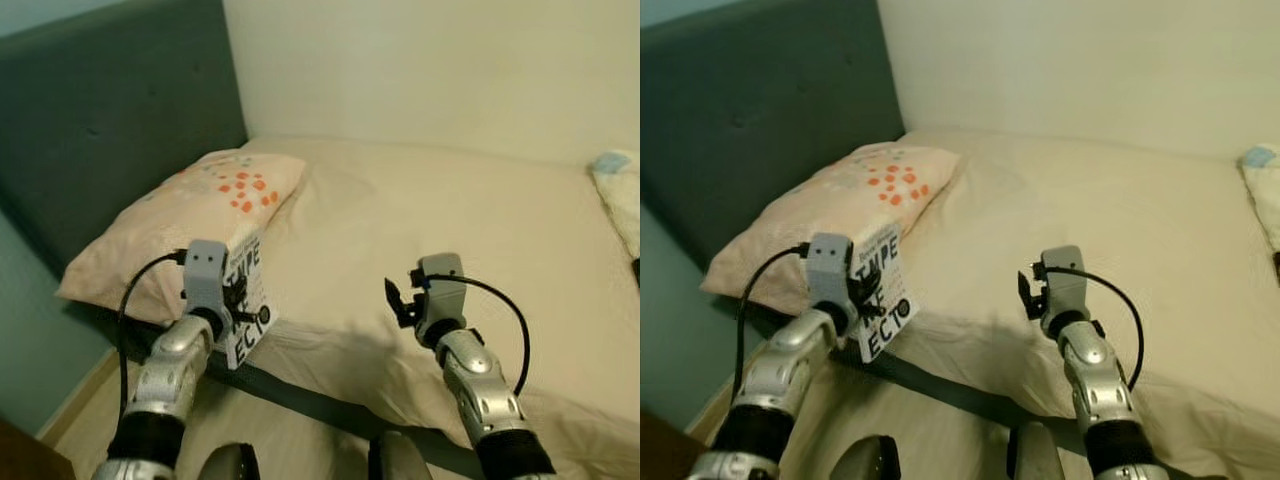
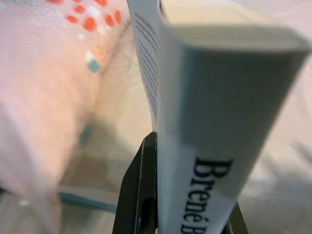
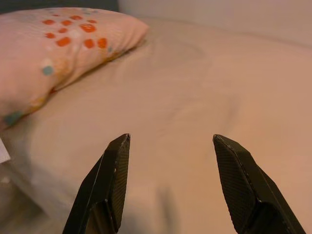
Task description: Clean up the room
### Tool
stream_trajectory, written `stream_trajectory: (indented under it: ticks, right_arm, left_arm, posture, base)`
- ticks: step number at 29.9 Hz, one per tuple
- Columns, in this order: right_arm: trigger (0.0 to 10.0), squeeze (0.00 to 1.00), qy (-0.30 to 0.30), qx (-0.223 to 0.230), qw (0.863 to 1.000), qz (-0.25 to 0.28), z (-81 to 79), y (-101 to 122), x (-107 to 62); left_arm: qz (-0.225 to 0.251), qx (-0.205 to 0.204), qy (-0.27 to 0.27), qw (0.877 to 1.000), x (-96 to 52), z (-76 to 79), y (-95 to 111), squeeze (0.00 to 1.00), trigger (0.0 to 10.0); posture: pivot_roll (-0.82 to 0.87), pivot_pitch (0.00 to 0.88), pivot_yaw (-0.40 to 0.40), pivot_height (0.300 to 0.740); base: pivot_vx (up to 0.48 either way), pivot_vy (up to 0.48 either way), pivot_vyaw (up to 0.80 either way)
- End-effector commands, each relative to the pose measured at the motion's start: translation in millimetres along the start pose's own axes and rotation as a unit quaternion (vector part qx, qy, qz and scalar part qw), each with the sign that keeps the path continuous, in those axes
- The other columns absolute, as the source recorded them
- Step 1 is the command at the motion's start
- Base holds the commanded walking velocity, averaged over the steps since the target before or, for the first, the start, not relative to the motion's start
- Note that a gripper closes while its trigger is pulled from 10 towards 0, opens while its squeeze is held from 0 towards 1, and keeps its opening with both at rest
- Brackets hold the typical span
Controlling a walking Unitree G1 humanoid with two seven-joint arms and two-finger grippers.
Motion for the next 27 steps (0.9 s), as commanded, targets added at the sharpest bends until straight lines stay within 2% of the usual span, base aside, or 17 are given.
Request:
stream_trajectory:
  ticks: [1, 2, 6, 8, 9, 10, 13, 17, 18, 21, 24, 25, 27]
  right_arm:
    - [10.0, 0.0, 0.008, 0.003, 1.0, -0.007, -3.6, -2.5, 1.6]
    - [10.0, 0.0, 0.011, 0.004, 1.0, -0.007, -4.6, 0.5, 3.2]
    - [10.0, 0.0, 0.013, 0.009, 1.0, -0.005, -5.0, 2.8, 3.7]
    - [10.0, 0.0, 0.019, 0.011, 1.0, 0.0, -6.6, 6.4, 4.3]
    - [10.0, 0.0, 0.019, 0.011, 1.0, 0.0, -6.6, 6.4, 4.3]
    - [10.0, 0.0, 0.024, 0.011, 1.0, 0.001, -8.6, 8.9, 4.0]
    - [10.0, 0.0, 0.029, 0.014, 0.999, 0.001, -10.9, 10.1, 2.1]
    - [10.0, 0.0, 0.034, 0.017, 0.999, 0.001, -12.8, 9.8, -1.6]
    - [10.0, 0.0, 0.034, 0.017, 0.999, 0.001, -12.8, 9.8, -1.6]
    - [10.0, 0.0, 0.034, 0.022, 0.999, 0.0, -14.6, 10.4, -4.2]
    - [10.0, 0.0, 0.031, 0.029, 0.999, 0.002, -15.6, 13.5, -5.7]
    - [10.0, 0.0, 0.031, 0.03, 0.999, 0.002, -15.9, 14.3, -6.1]
    - [10.0, 0.0, 0.03, 0.032, 0.999, 0.002, -15.8, 15.2, -7.0]
  left_arm:
    - [-0.009, -0.016, 0.01, 1.0, 0.9, -12.2, -1.4, 0.0, 10.0]
    - [-0.005, -0.035, 0.009, 0.999, 7.2, -15.8, 5.8, 0.0, 10.0]
    - [-0.001, -0.049, 0.006, 0.999, 12.0, -17.7, 12.6, 0.0, 10.0]
    - [0.009, -0.078, -0.006, 0.997, 23.1, -21.4, 28.1, 0.0, 10.0]
    - [0.009, -0.078, -0.006, 0.997, 23.1, -21.4, 28.1, 0.0, 10.0]
    - [0.023, -0.11, -0.008, 0.994, 31.5, -26.8, 43.2, 0.0, 10.0]
    - [0.049, -0.166, -0.014, 0.985, 36.7, -29.8, 58.4, 0.0, 10.0]
    - [0.057, -0.228, -0.022, 0.972, 43.3, -27.7, 65.8, 0.0, 10.0]
    - [0.057, -0.228, -0.022, 0.972, 43.3, -27.7, 65.8, 0.0, 10.0]
    - [0.048, -0.295, -0.024, 0.954, 49.1, -20.1, 62.0, 0.0, 10.0]
    - [0.029, -0.392, -0.008, 0.919, 53.4, -12.8, 51.2, 0.0, 10.0]
    - [0.024, -0.411, -0.003, 0.911, 54.0, -10.2, 48.1, 0.0, 10.0]
    - [0.015, -0.418, 0.0, 0.908, 54.8, -6.0, 43.9, 0.0, 10.0]
  posture:
    - [-0.06, 0.215, 0.035, 0.596]
    - [-0.06, 0.235, 0.034, 0.591]
    - [-0.06, 0.254, 0.032, 0.581]
    - [-0.06, 0.274, 0.033, 0.572]
    - [-0.06, 0.274, 0.033, 0.572]
    - [-0.07, 0.289, 0.035, 0.572]
    - [-0.07, 0.294, 0.036, 0.572]
    - [-0.08, 0.31, 0.034, 0.572]
    - [-0.08, 0.31, 0.034, 0.572]
    - [-0.1, 0.321, 0.037, 0.572]
    - [-0.1, 0.337, 0.04, 0.572]
    - [-0.1, 0.337, 0.04, 0.572]
    - [-0.11, 0.346, 0.043, 0.572]
  base:
    - [0.0, 0.0, 0.0]
    - [0.0, 0.0, 0.0]
    - [0.0, 0.0, 0.0]
    - [0.0, 0.0, 0.0]
    - [0.0, 0.0, 0.0]
    - [0.0, 0.0, 0.0]
    - [0.0, 0.0, 0.0]
    - [0.0, 0.0, 0.0]
    - [0.0, 0.0, 0.0]
    - [0.0, 0.0, 0.0]
    - [0.0, 0.0, 0.0]
    - [0.0, 0.0, 0.0]
    - [0.0, 0.0, 0.0]
Point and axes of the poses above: a point about 5 cm out from each wrist's last joint towards the gripper, its own x axis pointing out of the wrist towards the gripper, its own y axis along the axis of the wrist's last joint, z = x × y, the point moved 4 cm from there along x, pointing out of the wrist towards the gripper, and after that the axes turned 9 degrees about x, right-handed, at the moved point
